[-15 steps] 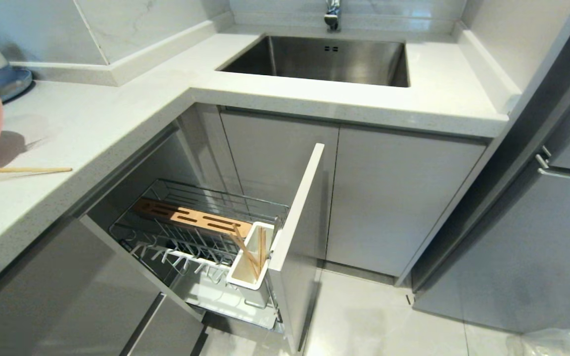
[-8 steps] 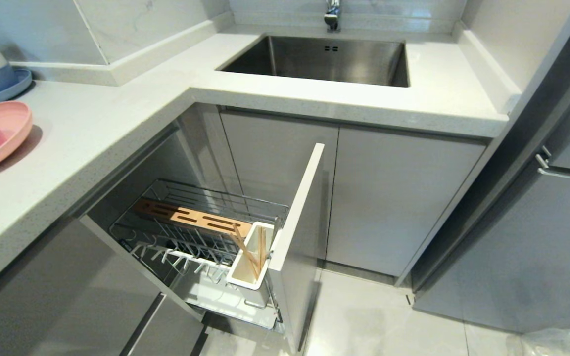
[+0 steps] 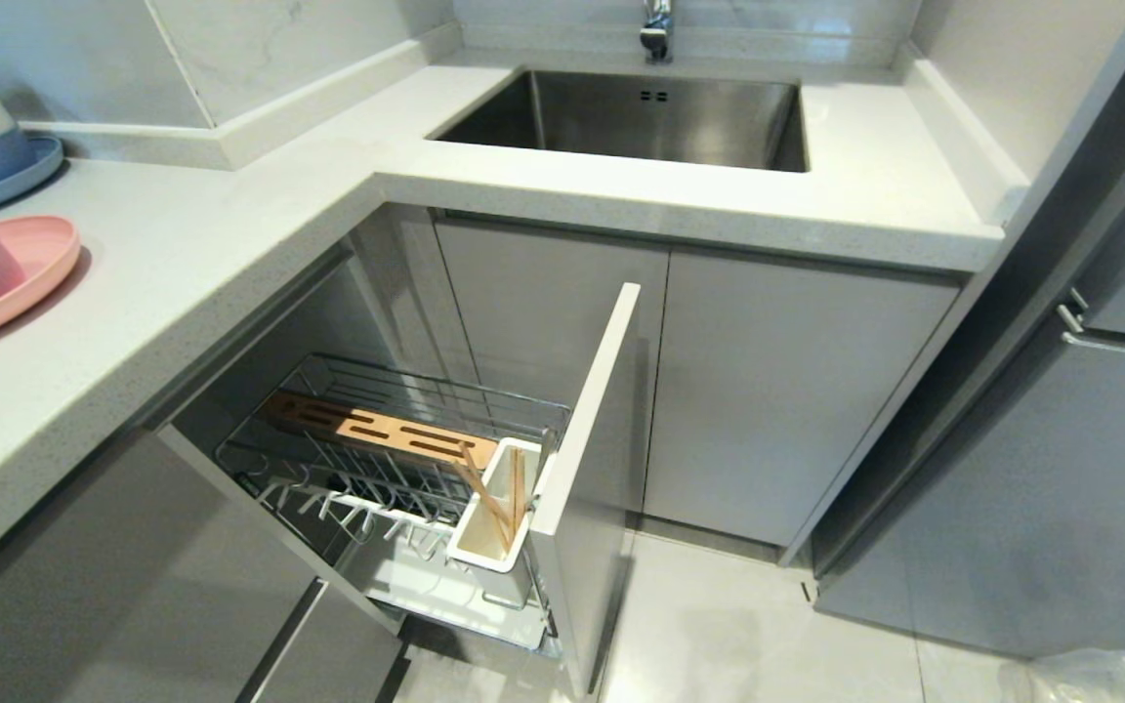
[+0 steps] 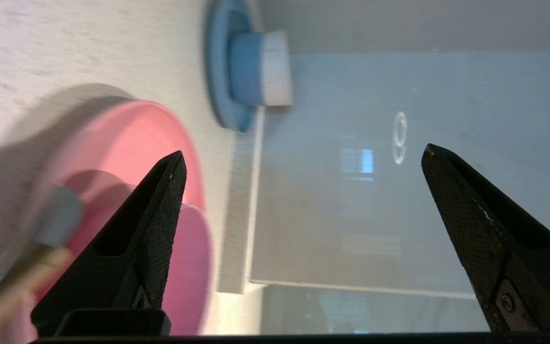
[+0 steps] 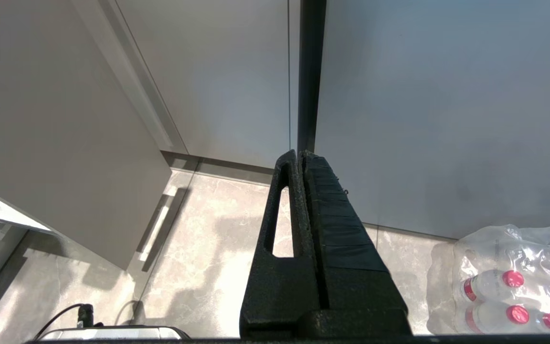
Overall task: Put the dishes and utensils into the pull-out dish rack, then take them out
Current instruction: Close the cupboard
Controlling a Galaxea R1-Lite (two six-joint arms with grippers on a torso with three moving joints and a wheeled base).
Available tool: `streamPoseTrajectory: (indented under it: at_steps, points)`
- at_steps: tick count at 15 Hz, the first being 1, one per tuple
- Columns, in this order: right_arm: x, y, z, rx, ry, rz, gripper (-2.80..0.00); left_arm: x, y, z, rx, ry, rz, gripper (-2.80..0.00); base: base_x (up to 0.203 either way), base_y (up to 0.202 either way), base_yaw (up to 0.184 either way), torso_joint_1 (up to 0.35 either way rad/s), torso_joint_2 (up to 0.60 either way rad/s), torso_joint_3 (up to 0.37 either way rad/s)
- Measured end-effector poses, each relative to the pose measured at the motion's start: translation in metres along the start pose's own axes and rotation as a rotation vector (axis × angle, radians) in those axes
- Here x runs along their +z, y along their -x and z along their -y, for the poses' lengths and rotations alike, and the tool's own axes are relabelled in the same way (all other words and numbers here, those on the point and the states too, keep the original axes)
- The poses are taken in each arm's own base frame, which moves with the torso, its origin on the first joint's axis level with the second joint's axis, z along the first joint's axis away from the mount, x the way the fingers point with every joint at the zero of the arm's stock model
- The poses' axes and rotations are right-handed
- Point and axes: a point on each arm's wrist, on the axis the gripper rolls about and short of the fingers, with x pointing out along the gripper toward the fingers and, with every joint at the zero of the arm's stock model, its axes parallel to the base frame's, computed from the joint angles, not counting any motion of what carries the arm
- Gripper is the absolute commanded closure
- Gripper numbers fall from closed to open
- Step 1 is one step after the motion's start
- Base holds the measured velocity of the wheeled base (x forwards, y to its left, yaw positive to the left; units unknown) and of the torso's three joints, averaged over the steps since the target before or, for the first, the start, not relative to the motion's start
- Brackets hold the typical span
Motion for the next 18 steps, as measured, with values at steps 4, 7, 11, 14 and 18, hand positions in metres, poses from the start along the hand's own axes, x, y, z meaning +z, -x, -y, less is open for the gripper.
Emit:
streamPoseTrajectory:
  at_steps: [4, 7, 11, 14, 18]
  points:
    - [0.0, 0.0, 0.0, 0.0, 0.0, 0.0, 0.0, 0.0, 0.024, 0.023, -0.079, -0.011, 0.011, -2.8, 0.0, 0.0, 0.0, 0.0, 0.0, 0.0]
    - [0.0, 0.0, 0.0, 0.0, 0.0, 0.0, 0.0, 0.0, 0.05, 0.04, -0.146, -0.051, 0.018, -2.8, 0.0, 0.0, 0.0, 0.0, 0.0, 0.0]
    - [0.0, 0.0, 0.0, 0.0, 0.0, 0.0, 0.0, -0.005, 0.089, 0.052, -0.212, -0.134, 0.015, -2.8, 0.0, 0.0, 0.0, 0.0, 0.0, 0.0]
    - [0.0, 0.0, 0.0, 0.0, 0.0, 0.0, 0.0, -0.009, 0.119, 0.059, -0.262, -0.172, -0.009, 0.0, 0.0, 0.0, 0.0, 0.0, 0.0, 0.0]
    - [0.0, 0.0, 0.0, 0.0, 0.0, 0.0, 0.0, -0.017, 0.146, 0.069, -0.288, -0.302, -0.035, 0.0, 0.0, 0.0, 0.0, 0.0, 0.0, 0.0]
